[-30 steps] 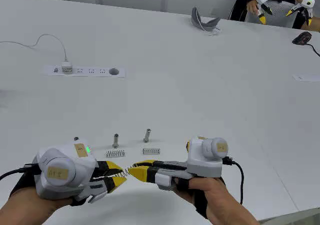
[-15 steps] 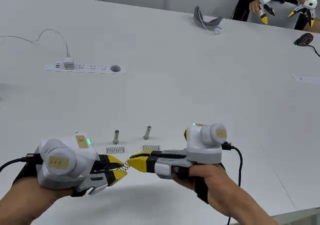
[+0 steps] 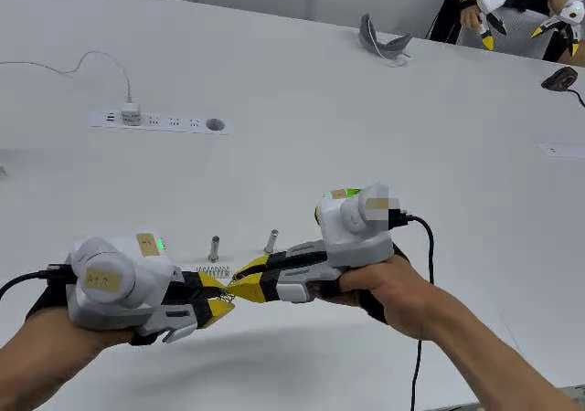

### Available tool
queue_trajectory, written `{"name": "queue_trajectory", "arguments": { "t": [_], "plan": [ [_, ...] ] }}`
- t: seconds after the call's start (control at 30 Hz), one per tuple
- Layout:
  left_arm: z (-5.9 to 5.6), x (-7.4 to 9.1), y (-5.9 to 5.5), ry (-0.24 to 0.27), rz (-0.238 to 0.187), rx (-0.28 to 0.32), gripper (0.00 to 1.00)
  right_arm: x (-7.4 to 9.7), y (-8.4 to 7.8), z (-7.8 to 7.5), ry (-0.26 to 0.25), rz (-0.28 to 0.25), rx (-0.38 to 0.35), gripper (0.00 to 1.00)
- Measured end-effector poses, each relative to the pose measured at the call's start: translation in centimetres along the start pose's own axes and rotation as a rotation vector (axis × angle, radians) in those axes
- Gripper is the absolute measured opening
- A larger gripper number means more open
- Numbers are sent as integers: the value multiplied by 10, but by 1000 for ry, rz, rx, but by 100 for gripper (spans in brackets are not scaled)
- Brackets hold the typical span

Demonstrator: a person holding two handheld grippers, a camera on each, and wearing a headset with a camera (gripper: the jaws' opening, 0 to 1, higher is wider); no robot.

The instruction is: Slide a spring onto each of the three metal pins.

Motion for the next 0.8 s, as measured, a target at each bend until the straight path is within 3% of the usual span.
{"name": "queue_trajectory", "arguments": {
  "t": [0.13, 0.33, 0.8],
  "plan": [
    [0, 2, -1, -3, 1, -5, 9, -4, 3, 0, 44, 51, 58, 12],
    [-2, 4, -1, -6, -6, -4, 9, -9, 5, 1, 135, 172, 188, 12],
    [1, 14, -10, 26, -5, 4, 10, -32, 9, 5, 244, 248, 271, 12]
  ]
}}
Point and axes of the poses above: the centre of the closed fingertips' face, and the gripper's own axes: x roughly backward along the fingers, z roughly to its left, y roughly out of its top, the point moved 5 cm from there along x, roughly backward along the fingers, and after that the axes turned 14 degrees about x, right-handed, at the moved point
